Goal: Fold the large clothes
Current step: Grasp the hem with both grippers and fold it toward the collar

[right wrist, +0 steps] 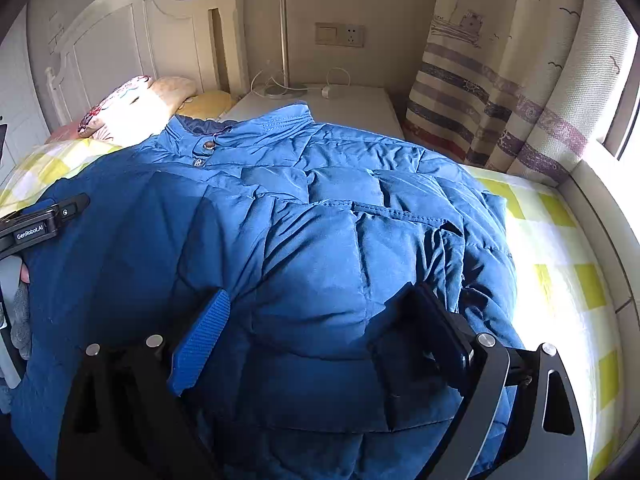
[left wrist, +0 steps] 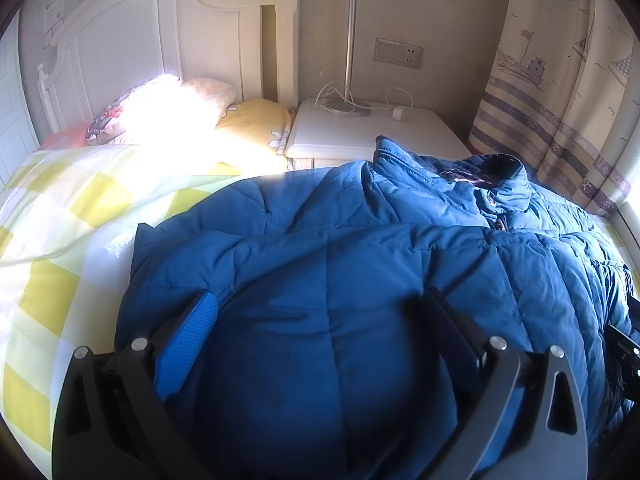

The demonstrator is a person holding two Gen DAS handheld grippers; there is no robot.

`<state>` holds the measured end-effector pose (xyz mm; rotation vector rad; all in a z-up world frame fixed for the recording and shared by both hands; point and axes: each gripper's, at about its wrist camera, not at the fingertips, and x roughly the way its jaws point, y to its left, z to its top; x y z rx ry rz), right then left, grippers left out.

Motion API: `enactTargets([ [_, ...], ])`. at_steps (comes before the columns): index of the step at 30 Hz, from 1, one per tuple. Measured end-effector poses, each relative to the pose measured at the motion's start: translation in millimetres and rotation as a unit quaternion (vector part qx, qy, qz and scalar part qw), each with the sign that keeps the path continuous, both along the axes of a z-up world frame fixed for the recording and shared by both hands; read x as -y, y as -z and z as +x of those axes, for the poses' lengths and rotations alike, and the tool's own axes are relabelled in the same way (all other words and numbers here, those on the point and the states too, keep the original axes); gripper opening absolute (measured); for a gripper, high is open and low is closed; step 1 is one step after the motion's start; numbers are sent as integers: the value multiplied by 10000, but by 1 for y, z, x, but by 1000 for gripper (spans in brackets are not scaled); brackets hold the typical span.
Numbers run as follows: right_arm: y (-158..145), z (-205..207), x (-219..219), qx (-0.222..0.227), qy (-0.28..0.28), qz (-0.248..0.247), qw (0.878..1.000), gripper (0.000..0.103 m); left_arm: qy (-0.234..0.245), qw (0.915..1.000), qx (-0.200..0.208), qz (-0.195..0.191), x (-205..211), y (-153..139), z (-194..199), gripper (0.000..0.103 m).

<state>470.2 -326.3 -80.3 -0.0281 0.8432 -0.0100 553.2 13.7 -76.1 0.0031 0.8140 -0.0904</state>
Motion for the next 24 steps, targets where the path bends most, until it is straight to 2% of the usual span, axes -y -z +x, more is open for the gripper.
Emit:
enactTargets([
  [3,-17,-23,-5,316,33,-75,9995,88,70,9999,22,115,2,-12,-16,98],
  [5,-30,-38,-9,592,-93,-19,9982,88,385,9986,353,-108,9,-31,-50,99],
  [6,-33,-42,-12,623,-148,-18,9979,88,522,9975,479,-77,16,-38,-66,100],
  [8,-32,-43,-19,593,-246,-37,9979,88,700,9962,482,210,38,-38,-87,100],
  [10,-19,-38,-27,399,-298,-59,9987,88,927,9940,327,484,63,-23,-98,100],
  [12,5,-29,-34,154,-339,-244,9990,91,818,9890,253,1207,83,-1,-99,101],
  [13,9,-27,-34,114,-319,-275,9990,91,799,9882,218,1288,85,1,-97,101],
  [16,6,-28,-35,90,-297,-292,9991,91,733,9921,62,1021,75,0,-92,101],
  [20,-9,-51,-17,287,27,-233,9993,91,517,9913,302,1173,53,-10,-116,101],
  [21,-10,-56,-7,303,162,-157,9993,91,438,9925,279,1107,44,-10,-121,101],
  [24,3,-60,17,51,288,224,9993,91,212,9983,-95,538,10,-3,-121,101],
])
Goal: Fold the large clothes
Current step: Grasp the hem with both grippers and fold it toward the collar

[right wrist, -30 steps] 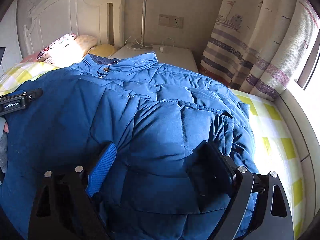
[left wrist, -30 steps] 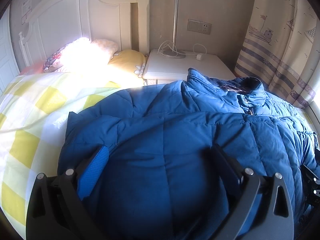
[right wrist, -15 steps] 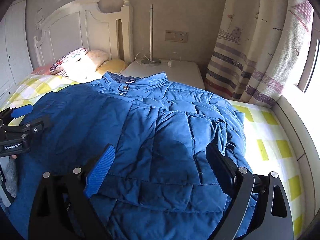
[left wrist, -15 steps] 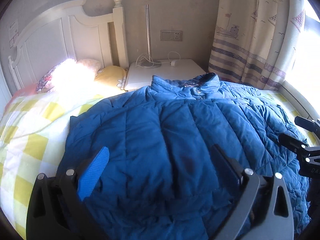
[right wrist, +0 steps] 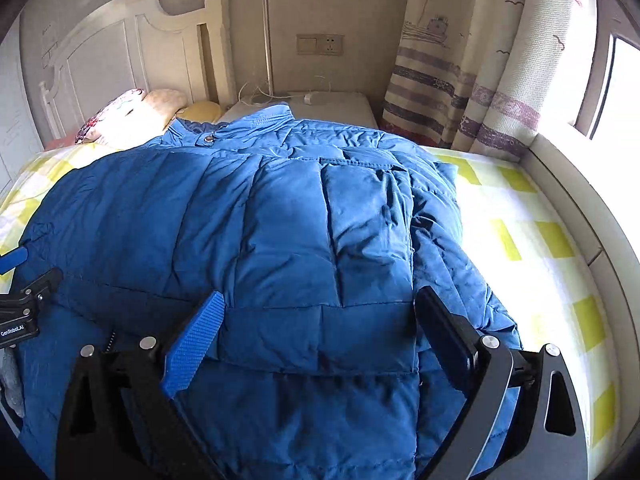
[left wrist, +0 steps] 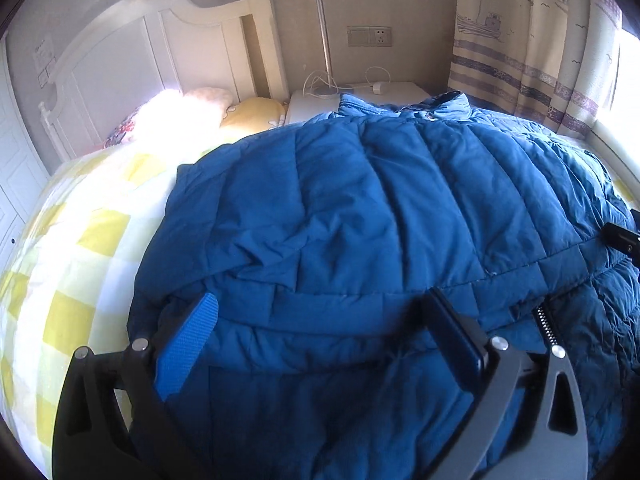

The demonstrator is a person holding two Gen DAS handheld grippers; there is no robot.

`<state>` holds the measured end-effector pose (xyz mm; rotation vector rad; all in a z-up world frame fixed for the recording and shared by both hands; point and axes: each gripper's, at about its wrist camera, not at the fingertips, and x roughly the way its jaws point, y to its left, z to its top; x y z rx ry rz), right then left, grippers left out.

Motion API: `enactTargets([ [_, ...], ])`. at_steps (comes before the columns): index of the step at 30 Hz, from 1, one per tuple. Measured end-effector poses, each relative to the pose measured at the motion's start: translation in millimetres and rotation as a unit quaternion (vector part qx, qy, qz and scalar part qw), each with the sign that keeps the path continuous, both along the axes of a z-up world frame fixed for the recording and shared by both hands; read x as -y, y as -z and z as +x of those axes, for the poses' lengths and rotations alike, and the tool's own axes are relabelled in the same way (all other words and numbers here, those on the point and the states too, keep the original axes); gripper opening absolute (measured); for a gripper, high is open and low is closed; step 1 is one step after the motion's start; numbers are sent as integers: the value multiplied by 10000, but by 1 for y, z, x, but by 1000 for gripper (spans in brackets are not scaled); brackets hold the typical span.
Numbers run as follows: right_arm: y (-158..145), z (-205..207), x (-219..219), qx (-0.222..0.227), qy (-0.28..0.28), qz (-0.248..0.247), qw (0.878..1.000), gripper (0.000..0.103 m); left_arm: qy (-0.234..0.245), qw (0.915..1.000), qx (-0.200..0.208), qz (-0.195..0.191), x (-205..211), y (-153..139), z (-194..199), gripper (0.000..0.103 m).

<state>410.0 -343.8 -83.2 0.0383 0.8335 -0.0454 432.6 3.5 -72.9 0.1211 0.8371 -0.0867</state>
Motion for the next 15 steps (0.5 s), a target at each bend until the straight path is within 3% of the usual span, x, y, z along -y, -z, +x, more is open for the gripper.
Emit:
enactTargets([
  [2,10,3,7,-160,-33,297,9994,92,-77,9995,-110,-283,-10,1,4,101],
  [6,11,5,5,-195,-42,260,9995,93,-112,9998,-74,113,1,4,4,101],
  [15,4,-3,10,34,-36,502,9987,94,-148,9998,-79,83,-1,4,3,101],
])
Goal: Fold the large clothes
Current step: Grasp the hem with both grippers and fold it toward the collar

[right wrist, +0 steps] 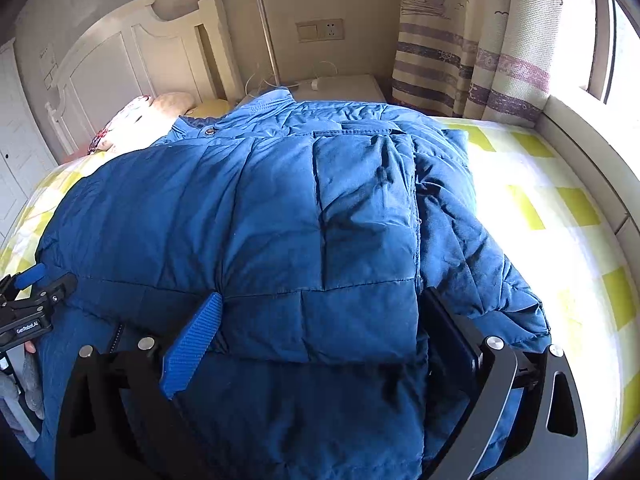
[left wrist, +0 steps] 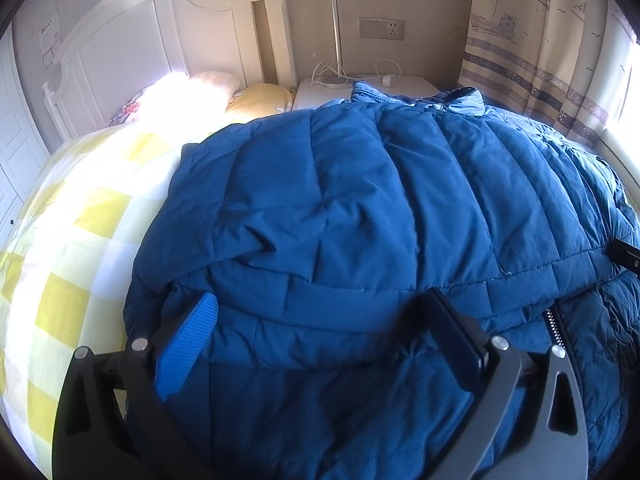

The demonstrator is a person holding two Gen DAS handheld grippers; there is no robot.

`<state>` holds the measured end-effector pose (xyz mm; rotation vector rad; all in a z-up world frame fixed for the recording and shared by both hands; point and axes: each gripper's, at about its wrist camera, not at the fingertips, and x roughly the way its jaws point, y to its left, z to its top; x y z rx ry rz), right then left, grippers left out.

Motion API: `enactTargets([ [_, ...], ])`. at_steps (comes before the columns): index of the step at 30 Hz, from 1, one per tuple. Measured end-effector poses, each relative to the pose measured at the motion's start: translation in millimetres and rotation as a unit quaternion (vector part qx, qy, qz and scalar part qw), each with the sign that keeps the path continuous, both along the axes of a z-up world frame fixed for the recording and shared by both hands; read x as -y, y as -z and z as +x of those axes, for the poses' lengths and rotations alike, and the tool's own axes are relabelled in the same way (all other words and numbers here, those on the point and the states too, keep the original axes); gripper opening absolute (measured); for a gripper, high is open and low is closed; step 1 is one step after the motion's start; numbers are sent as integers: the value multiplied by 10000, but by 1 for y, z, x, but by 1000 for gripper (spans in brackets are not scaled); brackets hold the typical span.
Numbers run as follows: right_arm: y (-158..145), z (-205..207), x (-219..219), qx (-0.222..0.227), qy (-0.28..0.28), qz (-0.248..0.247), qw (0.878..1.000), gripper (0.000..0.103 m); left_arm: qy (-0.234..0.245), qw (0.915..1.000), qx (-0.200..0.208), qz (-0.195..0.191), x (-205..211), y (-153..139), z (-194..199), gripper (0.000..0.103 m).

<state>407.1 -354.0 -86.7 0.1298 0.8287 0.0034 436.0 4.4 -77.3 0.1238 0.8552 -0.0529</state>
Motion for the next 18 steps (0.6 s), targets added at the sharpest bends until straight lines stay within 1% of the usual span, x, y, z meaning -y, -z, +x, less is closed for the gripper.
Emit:
enactTargets([
  [2,-9,-14,-4,195,51,63,9998,94,-15,10000,-8,-55,-1,-2,-2,101],
  [3,-13,-22,-8,267,-27,173,9995,94,-54,9998,-52,-179,-1,-5,-7,100],
  [4,-17,-30,-15,327,-108,149,9993,94,-23,9992,-80,-395,-1,-9,-13,100],
  [5,-19,-36,-24,350,-223,-13,9991,94,92,9980,-58,-628,1,-14,-23,100],
  [6,-20,-40,-34,328,-361,-217,9986,94,211,9972,-7,-720,7,-19,-31,100],
  [7,-18,-42,-44,264,-498,-415,9975,96,301,9976,48,-622,16,-21,-38,100],
  [9,-5,-40,-62,2,-718,-875,9936,98,451,9988,112,-178,39,-17,-46,100],
  [10,6,-36,-70,-238,-776,-1167,9898,98,496,9987,42,48,49,-8,-45,100],
  [11,11,-35,-73,-309,-777,-1295,9880,98,509,9982,-185,242,56,6,-40,101],
  [12,10,-34,-71,-307,-753,-1265,9886,99,520,9977,-378,198,56,13,-35,101],
  [13,9,-33,-66,-353,-730,-1180,9897,97,446,9981,-426,15,49,10,-33,101],
  [14,6,-33,-58,-289,-582,-1109,9917,96,390,9975,-553,-201,41,10,-30,101],
  [15,1,-35,-44,-116,-227,-1051,9941,96,377,9968,-591,-375,34,9,-29,101],
  [16,-5,-39,-23,62,206,-828,9963,96,380,9966,-569,-448,30,7,-30,101],
  [17,-9,-45,0,192,614,-459,9969,96,380,9966,-547,-476,28,5,-32,101],
  [18,-13,-51,23,274,1054,-246,9937,96,373,9968,-530,-476,26,4,-33,101],
])
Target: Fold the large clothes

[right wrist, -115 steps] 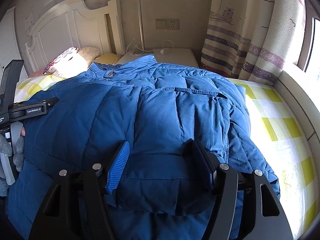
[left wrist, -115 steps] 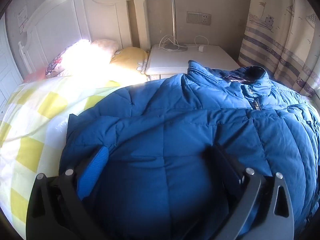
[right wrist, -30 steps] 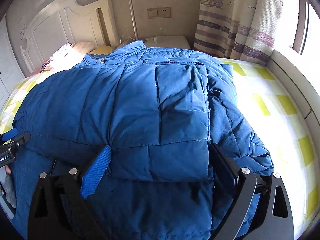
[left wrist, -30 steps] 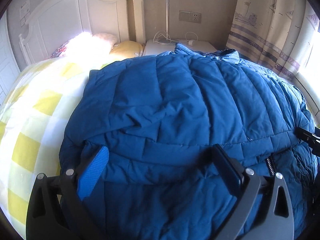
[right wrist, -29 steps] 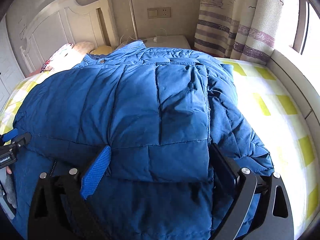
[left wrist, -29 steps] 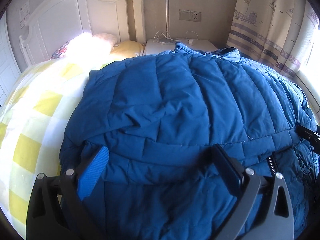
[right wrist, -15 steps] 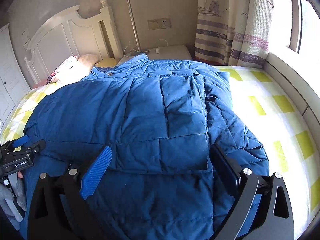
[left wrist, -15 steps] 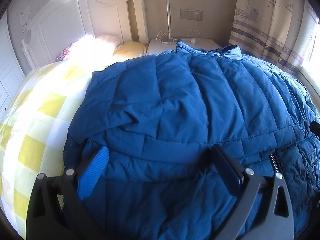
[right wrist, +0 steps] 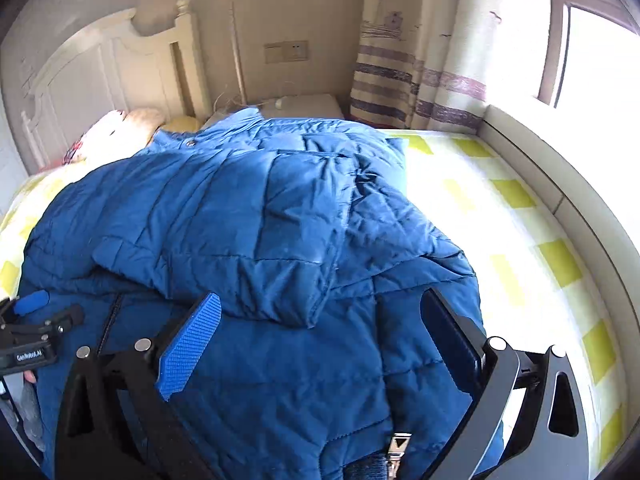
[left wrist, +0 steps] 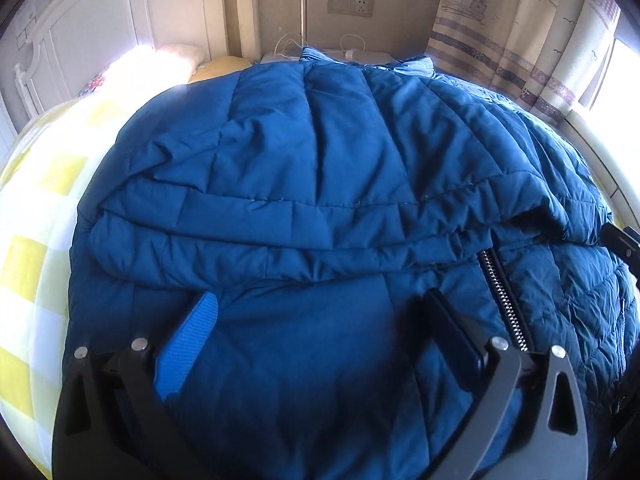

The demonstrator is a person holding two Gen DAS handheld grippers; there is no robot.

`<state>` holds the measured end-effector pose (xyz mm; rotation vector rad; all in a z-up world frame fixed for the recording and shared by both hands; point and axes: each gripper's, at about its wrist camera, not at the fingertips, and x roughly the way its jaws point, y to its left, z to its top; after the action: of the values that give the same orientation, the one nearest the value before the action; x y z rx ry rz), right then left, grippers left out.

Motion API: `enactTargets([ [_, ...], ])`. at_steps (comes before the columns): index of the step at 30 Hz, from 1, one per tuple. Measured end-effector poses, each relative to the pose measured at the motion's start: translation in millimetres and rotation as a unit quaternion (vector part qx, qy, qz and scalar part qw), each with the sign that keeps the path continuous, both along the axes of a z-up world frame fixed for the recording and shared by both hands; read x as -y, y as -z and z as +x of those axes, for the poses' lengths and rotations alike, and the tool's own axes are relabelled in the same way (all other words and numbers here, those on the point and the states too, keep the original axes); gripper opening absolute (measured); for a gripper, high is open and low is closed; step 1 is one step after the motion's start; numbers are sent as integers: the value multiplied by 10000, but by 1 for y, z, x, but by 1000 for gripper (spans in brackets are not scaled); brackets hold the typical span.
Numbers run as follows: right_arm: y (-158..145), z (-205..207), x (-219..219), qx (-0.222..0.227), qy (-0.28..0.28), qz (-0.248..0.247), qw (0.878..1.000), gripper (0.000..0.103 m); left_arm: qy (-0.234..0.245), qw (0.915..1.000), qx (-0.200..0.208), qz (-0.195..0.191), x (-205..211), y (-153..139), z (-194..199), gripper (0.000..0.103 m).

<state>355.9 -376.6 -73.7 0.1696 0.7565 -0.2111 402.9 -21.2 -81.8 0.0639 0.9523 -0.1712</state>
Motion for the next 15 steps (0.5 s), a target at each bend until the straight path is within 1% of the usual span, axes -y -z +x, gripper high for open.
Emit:
enactTargets([
  [1,-4,-5,18,83,397,-26,9992,96,-4,10000,0,36,0,-1,0,101],
  [2,-8,-8,28,184,496,-44,9986,95,-11,10000,1,89,1,-1,0,101],
  [3,-13,-8,30,281,230,46,9993,90,-23,9999,9,129,1,0,-2,101],
  [4,-18,-7,25,299,-156,53,9994,82,-32,9999,19,152,1,-1,-2,101],
  [5,-19,-5,12,171,-475,-73,9987,80,-37,9999,27,151,0,-2,-2,101],
  [6,-17,-3,1,-10,-718,-41,9974,77,-39,9999,29,134,-1,-1,-2,101],
  [7,-14,-1,-7,-129,-905,267,9955,76,-44,9999,29,111,0,0,-2,101],
  [8,-9,2,-8,-152,-988,680,9927,75,-46,9999,32,92,-2,-1,-2,101],
  [9,-4,8,-6,-135,-904,898,9918,75,-53,9999,40,87,1,0,-3,101],
  [11,2,15,-5,-4,-776,930,9926,73,-57,9999,58,109,2,1,-4,101],
  [12,7,22,-2,-16,-798,1043,9913,66,-57,9999,61,120,2,1,-4,101],
  [13,11,28,-2,-91,-879,1131,9896,56,-58,9999,63,124,2,1,-4,101],
  [14,11,31,-6,-121,-1018,1110,9885,49,-59,9999,63,122,3,2,-4,101],
  [15,8,33,-11,-81,-1158,971,9885,40,-61,9999,61,120,3,1,-4,101],
])
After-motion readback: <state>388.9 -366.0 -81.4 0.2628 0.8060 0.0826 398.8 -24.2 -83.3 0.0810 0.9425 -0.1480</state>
